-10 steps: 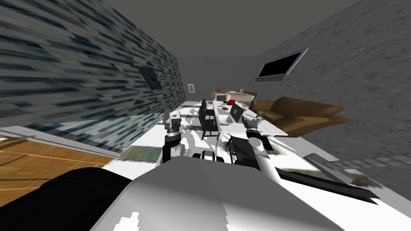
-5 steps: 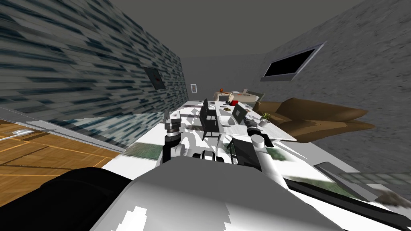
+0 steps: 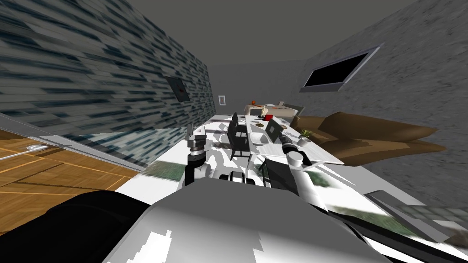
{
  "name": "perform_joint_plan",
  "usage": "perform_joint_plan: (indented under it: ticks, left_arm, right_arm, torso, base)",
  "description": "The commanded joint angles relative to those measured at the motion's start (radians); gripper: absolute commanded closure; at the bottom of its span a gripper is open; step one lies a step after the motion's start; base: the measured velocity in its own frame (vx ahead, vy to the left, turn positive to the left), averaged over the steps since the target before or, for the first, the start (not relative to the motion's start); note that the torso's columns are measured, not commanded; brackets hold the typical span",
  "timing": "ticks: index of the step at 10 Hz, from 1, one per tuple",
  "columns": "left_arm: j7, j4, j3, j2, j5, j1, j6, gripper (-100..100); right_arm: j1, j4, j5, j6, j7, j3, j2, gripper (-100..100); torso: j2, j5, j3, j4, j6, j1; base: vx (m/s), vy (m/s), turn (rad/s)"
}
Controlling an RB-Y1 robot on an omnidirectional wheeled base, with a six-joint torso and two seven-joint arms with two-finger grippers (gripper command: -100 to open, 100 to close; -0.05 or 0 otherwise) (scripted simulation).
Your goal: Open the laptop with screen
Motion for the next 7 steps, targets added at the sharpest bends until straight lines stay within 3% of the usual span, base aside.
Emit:
perform_joint_plan:
  ticks: [1,2,4,5,7]
  left_arm:
    - [0.000,0.000,0.000,0.000,0.000,0.000,0.000,0]
    - [0.000,0.000,0.000,0.000,0.000,0.000,0.000,0]
    - [0.000,0.000,0.000,0.000,0.000,0.000,0.000,0]
    - [0.000,0.000,0.000,0.000,0.000,0.000,0.000,0]
    - [0.000,0.000,0.000,0.000,0.000,0.000,0.000,0]
  right_arm:
    - [-0.057,0.077,-0.072,0.052,-0.064,-0.043,-0.008,-100]
    - [-0.057,0.079,-0.074,0.052,-0.064,-0.043,-0.008,-100]
    - [-0.096,0.136,-0.123,0.087,-0.106,-0.073,-0.013,-100]
    - [-0.096,0.136,-0.123,0.087,-0.106,-0.073,-0.013,-100]
    - [-0.126,0.184,-0.162,0.115,-0.140,-0.098,-0.015,-100]
  torso:
    - [-0.002,0.000,-0.001,0.000,0.000,-0.001]
    - [-0.002,-0.001,-0.002,-0.001,0.000,-0.002]
    - [0.000,0.000,0.000,0.000,0.000,0.000]
    - [-0.001,0.000,0.000,0.000,0.000,-0.001]
    - [0.000,0.000,0.000,0.000,0.000,0.000]
  base:
    - [0.056,-0.051,0.067]
    - [0.045,-0.030,0.018]
    - [0.043,-0.032,0.033]
    - [0.039,-0.032,0.022]
    - [0.037,-0.035,0.022]
